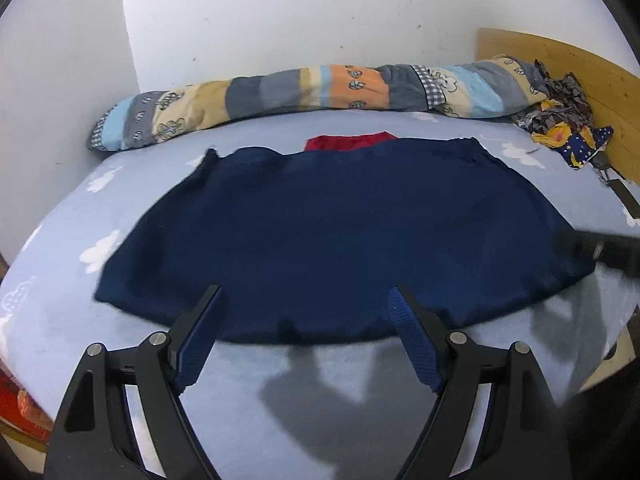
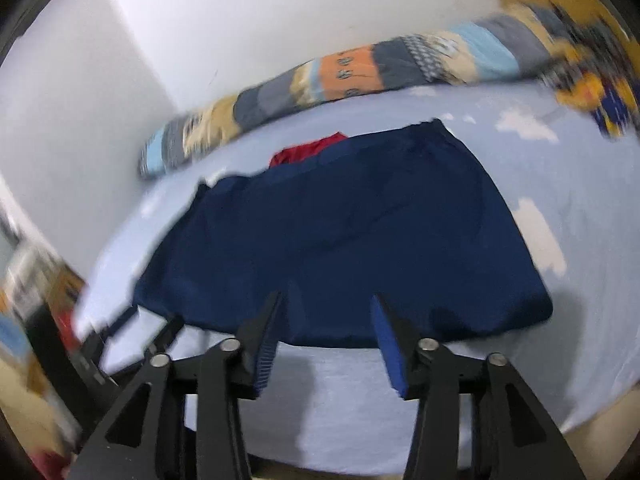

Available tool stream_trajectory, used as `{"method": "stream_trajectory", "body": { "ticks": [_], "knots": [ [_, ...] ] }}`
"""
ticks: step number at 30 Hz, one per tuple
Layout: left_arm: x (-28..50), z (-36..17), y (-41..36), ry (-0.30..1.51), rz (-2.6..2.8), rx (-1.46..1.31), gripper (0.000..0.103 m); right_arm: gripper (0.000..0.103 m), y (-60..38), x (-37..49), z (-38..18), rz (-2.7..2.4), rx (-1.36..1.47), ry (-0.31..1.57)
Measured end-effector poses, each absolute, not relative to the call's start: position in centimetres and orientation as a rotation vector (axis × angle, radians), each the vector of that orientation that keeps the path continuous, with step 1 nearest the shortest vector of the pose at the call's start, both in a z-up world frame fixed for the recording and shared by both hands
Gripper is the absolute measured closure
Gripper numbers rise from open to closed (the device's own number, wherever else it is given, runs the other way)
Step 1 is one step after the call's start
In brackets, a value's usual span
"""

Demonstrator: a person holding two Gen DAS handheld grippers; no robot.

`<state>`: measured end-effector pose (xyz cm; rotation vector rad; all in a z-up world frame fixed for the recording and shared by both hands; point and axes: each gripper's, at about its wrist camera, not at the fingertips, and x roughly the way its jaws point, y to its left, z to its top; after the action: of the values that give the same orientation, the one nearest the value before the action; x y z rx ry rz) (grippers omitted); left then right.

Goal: Fold large clothes

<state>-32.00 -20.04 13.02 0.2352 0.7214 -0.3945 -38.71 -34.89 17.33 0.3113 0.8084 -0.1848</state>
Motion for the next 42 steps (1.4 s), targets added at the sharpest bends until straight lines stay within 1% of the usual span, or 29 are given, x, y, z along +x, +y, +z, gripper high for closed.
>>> {"method": "stream_trajectory", "body": {
  "ticks": [3, 5, 6, 9, 11, 13, 15, 18, 25, 37, 41, 42],
  "knots": [
    [-31.1, 12.1, -21.6, 0.733, -0.368, 0.24, 0.02, 0.053, -34.9, -37.0, 14.8, -0.19, 0.284, 0.85],
    [-29.7, 11.1, -22.2, 0.776, -0.353, 0.208, 0.02, 0.051, -35.8, -35.9, 13.4, -0.194, 0.345, 0.883],
    [-29.3, 10.5, -22.4, 0.8, -0.344, 0.195, 0.02, 0.054, -36.2, -35.4, 12.7, -0.185, 0.381, 0.894],
    [-28.2, 8.8, -22.7, 0.874, -0.313, 0.157, 0.02, 0.053, -36.3, -34.8, 10.7, -0.219, 0.395, 0.959],
    [-27.7, 7.9, -22.7, 0.907, -0.299, 0.13, 0.02, 0.052, -36.2, -34.7, 10.1, -0.224, 0.394, 0.961],
    [-27.9, 7.6, -22.9, 0.892, -0.279, 0.124, 0.02, 0.048, -35.8, -34.7, 10.1, -0.221, 0.37, 0.963],
    [-28.1, 7.6, -23.4, 0.88, -0.27, 0.14, 0.02, 0.04, -35.3, -34.6, 10.0, -0.215, 0.357, 0.966],
    [-28.4, 7.5, -23.2, 0.872, -0.267, 0.138, 0.02, 0.035, -35.1, -34.6, 10.0, -0.219, 0.35, 0.969],
    [-28.0, 7.6, -22.9, 0.875, -0.281, 0.132, 0.02, 0.034, -35.2, -34.6, 10.4, -0.229, 0.39, 0.962],
    [-28.0, 7.7, -22.9, 0.876, -0.283, 0.13, 0.02, 0.032, -34.9, -34.3, 10.2, -0.24, 0.368, 0.97],
    [-27.8, 7.9, -22.9, 0.866, -0.282, 0.124, 0.02, 0.033, -35.1, -34.4, 10.6, -0.235, 0.381, 0.954],
    [-27.8, 8.1, -22.9, 0.857, -0.281, 0.115, 0.02, 0.035, -35.2, -34.6, 10.9, -0.237, 0.386, 0.937]
  ]
}}
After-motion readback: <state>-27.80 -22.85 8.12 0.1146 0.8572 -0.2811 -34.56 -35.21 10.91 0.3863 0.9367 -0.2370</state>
